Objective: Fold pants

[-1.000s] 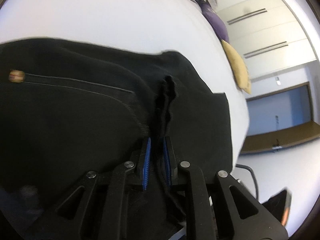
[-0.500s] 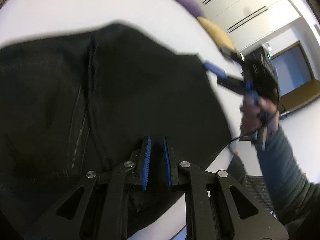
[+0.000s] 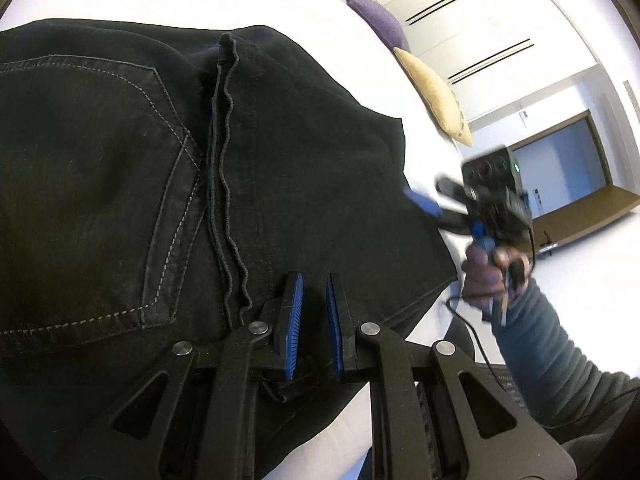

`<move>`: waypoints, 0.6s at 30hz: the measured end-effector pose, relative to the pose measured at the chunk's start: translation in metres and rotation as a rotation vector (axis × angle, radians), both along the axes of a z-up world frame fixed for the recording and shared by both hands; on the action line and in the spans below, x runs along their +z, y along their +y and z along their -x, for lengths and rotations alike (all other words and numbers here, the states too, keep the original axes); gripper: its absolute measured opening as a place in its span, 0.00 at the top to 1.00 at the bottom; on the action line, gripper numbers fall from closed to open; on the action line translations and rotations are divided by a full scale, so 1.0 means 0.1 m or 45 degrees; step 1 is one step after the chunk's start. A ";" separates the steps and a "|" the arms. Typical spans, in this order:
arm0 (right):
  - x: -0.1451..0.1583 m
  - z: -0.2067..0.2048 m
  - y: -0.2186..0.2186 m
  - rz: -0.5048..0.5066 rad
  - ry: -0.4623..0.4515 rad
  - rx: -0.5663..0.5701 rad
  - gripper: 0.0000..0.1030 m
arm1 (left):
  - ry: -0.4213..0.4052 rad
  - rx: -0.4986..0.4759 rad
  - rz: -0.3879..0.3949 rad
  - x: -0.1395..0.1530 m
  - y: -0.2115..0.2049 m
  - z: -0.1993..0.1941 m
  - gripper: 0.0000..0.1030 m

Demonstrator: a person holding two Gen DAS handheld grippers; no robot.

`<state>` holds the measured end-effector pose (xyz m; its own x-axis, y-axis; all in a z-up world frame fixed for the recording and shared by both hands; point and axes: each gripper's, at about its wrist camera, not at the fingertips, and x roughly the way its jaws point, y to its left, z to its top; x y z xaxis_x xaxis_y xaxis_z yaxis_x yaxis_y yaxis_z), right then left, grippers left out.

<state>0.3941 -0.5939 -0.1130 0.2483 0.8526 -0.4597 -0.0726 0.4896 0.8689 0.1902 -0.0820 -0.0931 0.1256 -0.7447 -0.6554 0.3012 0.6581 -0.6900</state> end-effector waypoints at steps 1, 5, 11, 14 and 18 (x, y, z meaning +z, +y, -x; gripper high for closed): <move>0.00 0.07 0.00 -0.010 0.005 0.004 0.47 | -0.005 0.000 0.001 0.00 0.01 0.00 0.88; 0.03 0.46 0.15 0.032 -0.001 0.043 0.47 | -0.033 0.006 0.003 -0.01 0.07 0.12 0.88; 0.17 0.84 0.18 0.031 -0.003 -0.038 0.47 | -0.071 0.043 -0.014 0.08 0.19 0.24 0.88; 0.28 1.08 0.31 0.070 -0.029 -0.033 0.44 | -0.106 0.096 -0.016 0.25 0.37 0.36 0.88; 0.47 1.29 0.53 0.028 -0.102 -0.068 0.43 | -0.140 0.244 0.016 0.48 0.87 0.54 0.88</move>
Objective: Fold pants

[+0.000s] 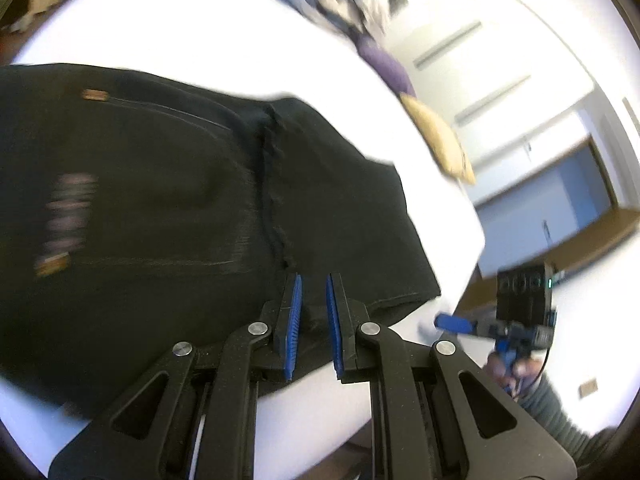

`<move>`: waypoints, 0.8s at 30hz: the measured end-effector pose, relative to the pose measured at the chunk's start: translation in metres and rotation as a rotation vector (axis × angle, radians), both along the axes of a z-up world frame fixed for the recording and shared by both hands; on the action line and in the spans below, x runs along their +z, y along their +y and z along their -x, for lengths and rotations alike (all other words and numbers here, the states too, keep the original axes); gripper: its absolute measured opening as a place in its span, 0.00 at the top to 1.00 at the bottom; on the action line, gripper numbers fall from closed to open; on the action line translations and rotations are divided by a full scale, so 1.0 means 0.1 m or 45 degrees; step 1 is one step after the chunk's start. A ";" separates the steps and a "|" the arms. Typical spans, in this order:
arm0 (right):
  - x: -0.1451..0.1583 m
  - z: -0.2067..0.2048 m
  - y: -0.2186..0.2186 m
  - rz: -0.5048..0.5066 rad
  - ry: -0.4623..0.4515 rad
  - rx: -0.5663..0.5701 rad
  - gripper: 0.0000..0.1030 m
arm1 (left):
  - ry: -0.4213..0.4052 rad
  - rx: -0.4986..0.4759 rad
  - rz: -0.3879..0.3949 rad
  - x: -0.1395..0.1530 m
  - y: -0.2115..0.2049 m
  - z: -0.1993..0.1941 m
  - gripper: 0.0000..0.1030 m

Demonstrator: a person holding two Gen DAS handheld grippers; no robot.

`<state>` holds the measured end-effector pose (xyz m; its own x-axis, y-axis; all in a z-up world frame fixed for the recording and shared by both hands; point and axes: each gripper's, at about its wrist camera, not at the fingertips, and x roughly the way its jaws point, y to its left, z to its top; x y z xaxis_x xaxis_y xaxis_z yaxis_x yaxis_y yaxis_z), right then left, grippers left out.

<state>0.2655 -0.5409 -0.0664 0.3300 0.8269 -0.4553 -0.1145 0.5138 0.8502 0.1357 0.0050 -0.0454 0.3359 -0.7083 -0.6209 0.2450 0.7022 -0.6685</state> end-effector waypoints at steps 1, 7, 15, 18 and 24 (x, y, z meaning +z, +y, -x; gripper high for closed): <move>0.05 0.01 0.07 -0.017 -0.022 -0.019 0.43 | -0.001 0.067 0.005 0.04 0.18 0.08 0.88; 0.21 -0.18 0.46 -0.122 -0.088 -0.042 0.39 | -0.041 0.414 0.074 0.12 1.15 0.52 0.04; 0.27 -0.29 1.11 -0.191 -0.111 0.044 0.39 | 0.122 0.751 0.361 -0.27 1.96 0.65 0.00; 0.21 -0.23 1.19 -0.179 -0.087 0.068 0.39 | 0.117 0.720 0.360 -0.36 1.98 0.58 0.01; 0.12 -0.18 1.12 -0.182 -0.050 0.050 0.39 | 0.156 0.754 0.424 -0.58 2.11 0.46 0.01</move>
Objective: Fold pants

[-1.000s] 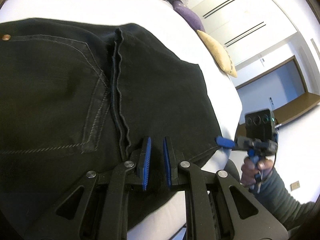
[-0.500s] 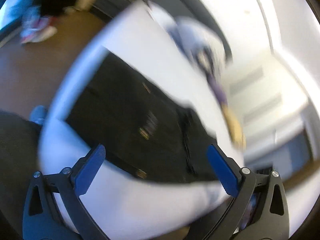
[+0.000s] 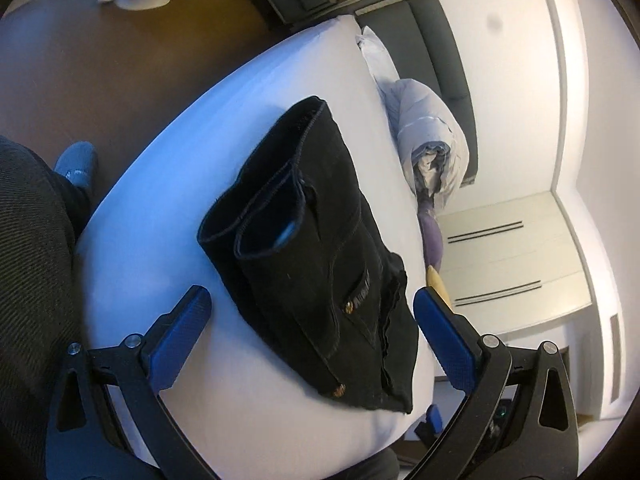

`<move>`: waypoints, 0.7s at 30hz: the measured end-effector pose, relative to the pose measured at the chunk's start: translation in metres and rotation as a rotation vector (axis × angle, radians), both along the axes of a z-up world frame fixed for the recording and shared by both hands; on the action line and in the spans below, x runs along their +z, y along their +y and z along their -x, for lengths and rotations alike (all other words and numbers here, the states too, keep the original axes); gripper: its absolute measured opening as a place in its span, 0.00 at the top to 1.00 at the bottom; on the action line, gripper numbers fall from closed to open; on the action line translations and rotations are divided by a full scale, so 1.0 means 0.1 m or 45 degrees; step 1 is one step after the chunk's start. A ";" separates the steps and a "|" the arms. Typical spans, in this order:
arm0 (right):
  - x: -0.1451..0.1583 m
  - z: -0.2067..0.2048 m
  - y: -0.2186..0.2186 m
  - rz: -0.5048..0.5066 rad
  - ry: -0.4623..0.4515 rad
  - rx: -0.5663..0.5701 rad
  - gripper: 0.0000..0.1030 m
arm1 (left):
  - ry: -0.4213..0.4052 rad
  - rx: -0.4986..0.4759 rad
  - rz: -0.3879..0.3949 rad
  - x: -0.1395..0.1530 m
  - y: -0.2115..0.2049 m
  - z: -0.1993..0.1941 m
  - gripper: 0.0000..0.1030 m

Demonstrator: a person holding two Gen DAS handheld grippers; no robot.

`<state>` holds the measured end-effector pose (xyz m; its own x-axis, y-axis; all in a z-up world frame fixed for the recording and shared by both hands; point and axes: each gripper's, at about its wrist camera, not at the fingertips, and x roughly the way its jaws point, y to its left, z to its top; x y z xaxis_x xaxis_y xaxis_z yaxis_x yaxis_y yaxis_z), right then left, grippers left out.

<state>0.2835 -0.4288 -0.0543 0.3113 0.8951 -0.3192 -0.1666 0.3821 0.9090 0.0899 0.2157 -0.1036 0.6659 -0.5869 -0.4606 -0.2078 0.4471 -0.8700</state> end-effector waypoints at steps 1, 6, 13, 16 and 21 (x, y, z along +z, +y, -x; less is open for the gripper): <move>0.00 0.00 -0.02 -0.007 -0.001 -0.006 0.39 | 0.001 0.009 0.011 -0.03 -0.07 -0.03 0.02; -0.04 -0.01 -0.02 -0.027 0.003 -0.007 0.39 | 0.008 0.055 0.095 -0.19 -0.07 -0.12 0.28; -0.06 -0.07 -0.02 -0.033 0.006 -0.022 0.39 | 0.065 0.065 0.181 -0.36 -0.05 -0.28 0.72; -0.07 -0.10 -0.04 -0.027 0.009 -0.036 0.39 | 0.058 0.065 0.171 -0.33 -0.05 -0.31 0.79; -0.15 -0.16 -0.06 0.073 0.043 -0.076 0.39 | -0.011 0.027 0.003 -0.04 -0.14 -0.42 0.83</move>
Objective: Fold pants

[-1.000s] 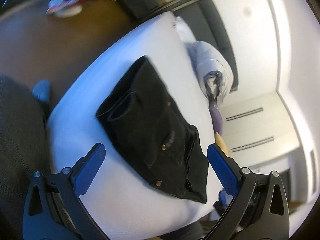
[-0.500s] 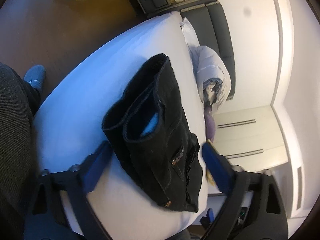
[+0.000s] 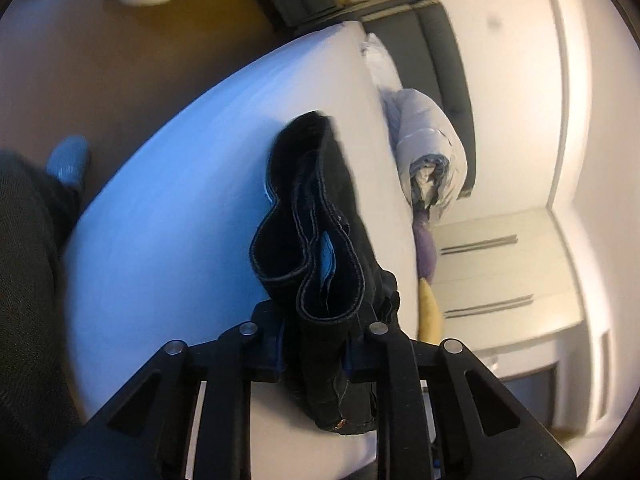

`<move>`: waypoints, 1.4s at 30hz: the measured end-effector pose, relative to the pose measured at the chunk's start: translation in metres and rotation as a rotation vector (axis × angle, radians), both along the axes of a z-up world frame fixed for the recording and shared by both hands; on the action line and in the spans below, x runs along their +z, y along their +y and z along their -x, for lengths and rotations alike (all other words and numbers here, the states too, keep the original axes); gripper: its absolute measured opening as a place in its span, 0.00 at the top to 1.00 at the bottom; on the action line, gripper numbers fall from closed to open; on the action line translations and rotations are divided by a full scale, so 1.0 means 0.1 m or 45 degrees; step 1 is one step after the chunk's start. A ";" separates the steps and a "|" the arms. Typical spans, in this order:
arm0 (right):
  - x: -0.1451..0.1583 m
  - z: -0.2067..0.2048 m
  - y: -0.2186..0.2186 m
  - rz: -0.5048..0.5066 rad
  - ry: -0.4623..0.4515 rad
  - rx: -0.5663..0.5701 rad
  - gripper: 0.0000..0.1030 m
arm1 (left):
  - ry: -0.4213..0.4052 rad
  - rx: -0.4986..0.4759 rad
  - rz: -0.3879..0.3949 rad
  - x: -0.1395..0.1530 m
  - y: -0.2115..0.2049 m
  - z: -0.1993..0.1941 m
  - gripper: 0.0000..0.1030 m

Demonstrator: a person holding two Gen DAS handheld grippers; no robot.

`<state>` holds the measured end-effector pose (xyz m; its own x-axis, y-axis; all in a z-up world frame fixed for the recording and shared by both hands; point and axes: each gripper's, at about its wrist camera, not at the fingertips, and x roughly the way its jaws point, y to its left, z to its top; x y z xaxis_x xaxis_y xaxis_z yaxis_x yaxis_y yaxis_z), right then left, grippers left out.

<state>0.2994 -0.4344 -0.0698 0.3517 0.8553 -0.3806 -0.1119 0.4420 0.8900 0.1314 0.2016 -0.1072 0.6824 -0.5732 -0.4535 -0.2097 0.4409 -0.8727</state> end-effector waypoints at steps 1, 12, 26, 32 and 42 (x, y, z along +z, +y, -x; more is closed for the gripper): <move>-0.03 -0.01 -0.01 0.012 0.005 -0.006 0.39 | -0.018 -0.012 -0.035 0.08 -0.04 -0.04 0.84; -0.23 -0.65 -0.28 0.162 0.092 -0.045 0.34 | -0.220 -0.236 -0.380 1.01 -0.72 -0.37 0.85; -0.42 -0.60 -0.52 0.123 0.254 -0.011 0.20 | -0.408 -0.557 -0.622 1.65 -2.35 -0.84 0.85; -0.18 -0.42 -0.86 0.037 0.336 -0.077 0.18 | -0.387 -0.655 -0.624 1.57 -2.77 -0.94 0.85; -0.67 -0.69 -0.97 0.125 0.426 -0.073 0.26 | -0.409 -0.742 -0.659 1.38 -3.06 -0.90 0.85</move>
<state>0.3680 -0.5315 -0.1370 0.2399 0.7915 -0.5621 0.2057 0.5244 0.8263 0.2210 -0.1046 0.0306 0.4822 -0.6469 -0.5908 0.3994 0.7625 -0.5089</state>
